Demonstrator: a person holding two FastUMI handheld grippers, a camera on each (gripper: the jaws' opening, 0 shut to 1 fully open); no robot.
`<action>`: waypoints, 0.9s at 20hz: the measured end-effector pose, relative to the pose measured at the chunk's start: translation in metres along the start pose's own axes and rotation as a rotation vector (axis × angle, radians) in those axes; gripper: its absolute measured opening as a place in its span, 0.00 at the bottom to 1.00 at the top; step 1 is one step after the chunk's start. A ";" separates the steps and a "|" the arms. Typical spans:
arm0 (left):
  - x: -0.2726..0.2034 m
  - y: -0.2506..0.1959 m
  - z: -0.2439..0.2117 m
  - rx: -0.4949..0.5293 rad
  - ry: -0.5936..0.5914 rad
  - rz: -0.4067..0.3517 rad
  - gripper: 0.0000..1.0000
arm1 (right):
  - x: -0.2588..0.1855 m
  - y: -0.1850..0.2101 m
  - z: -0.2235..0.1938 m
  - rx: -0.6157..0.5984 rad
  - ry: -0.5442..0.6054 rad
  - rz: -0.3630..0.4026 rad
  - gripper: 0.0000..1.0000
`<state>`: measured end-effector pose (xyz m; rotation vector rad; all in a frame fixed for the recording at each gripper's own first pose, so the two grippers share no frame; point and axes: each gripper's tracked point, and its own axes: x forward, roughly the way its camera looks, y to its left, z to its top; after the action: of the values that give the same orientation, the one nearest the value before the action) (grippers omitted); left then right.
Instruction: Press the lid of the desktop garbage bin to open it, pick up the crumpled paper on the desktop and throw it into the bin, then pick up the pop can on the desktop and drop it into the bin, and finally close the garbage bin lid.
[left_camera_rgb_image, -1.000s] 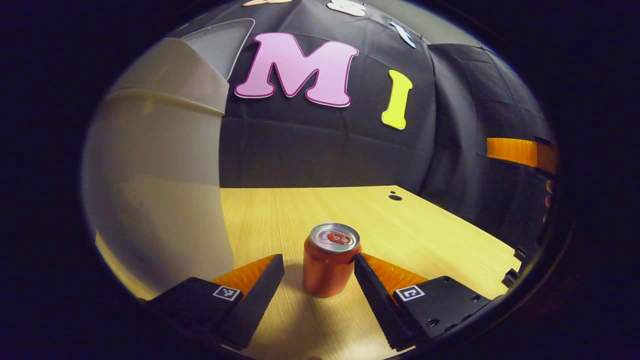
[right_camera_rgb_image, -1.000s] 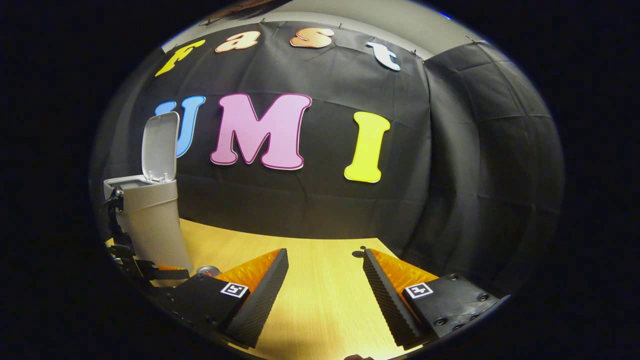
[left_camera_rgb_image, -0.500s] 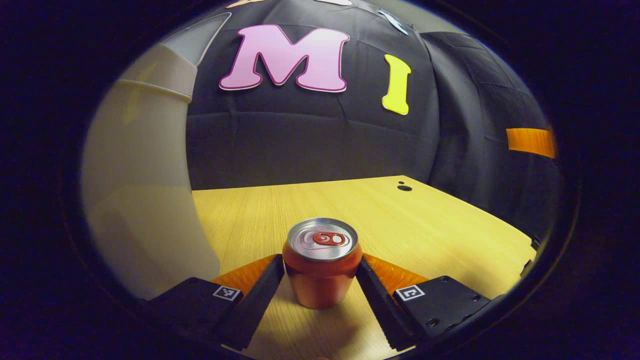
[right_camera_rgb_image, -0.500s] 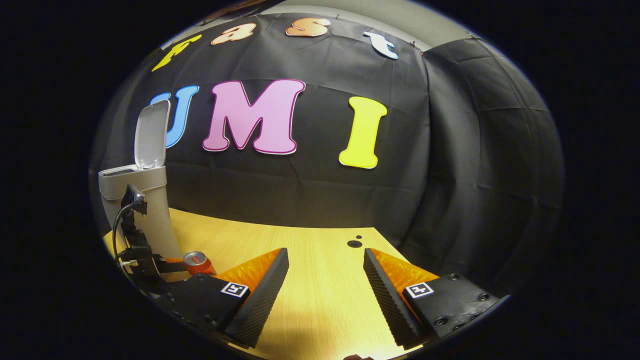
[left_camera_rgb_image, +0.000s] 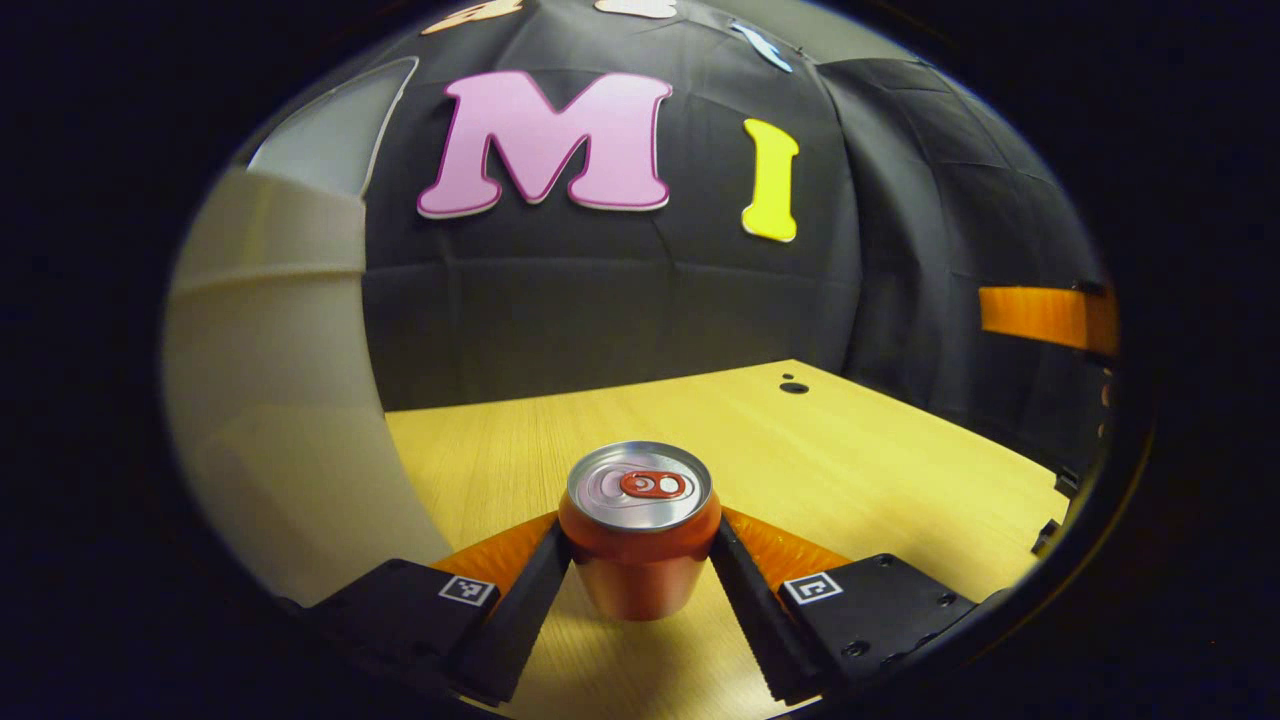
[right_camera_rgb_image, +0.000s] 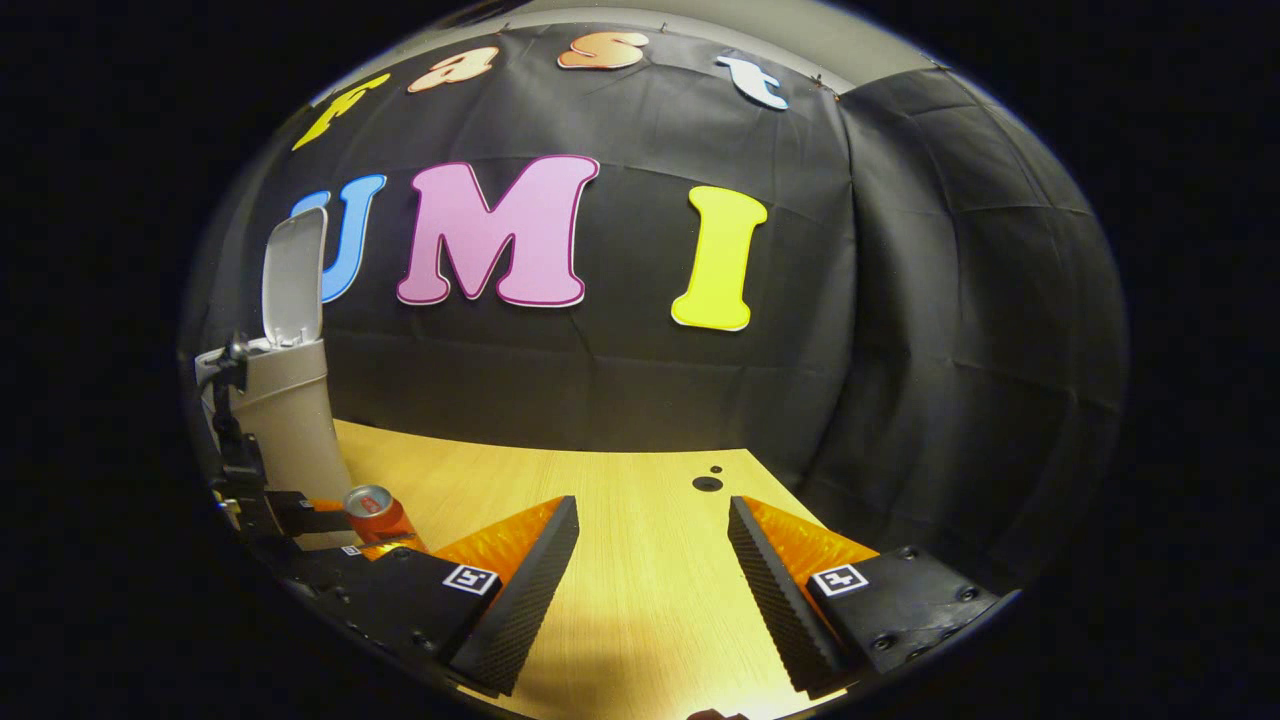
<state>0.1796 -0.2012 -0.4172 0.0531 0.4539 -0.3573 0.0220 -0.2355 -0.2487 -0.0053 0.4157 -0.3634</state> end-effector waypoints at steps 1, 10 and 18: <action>-0.014 -0.004 0.027 0.007 -0.025 -0.009 0.89 | -0.001 0.001 0.005 0.000 0.002 0.003 0.97; -0.106 0.042 0.231 -0.021 -0.307 0.098 0.87 | -0.027 0.025 0.096 -0.036 -0.060 0.109 0.97; -0.152 0.212 0.230 0.023 -0.293 0.391 0.87 | -0.054 0.052 0.162 -0.057 -0.170 0.232 0.97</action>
<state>0.2227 0.0167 -0.1501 0.1080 0.1420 0.0166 0.0583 -0.1792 -0.0834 -0.0425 0.2551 -0.1211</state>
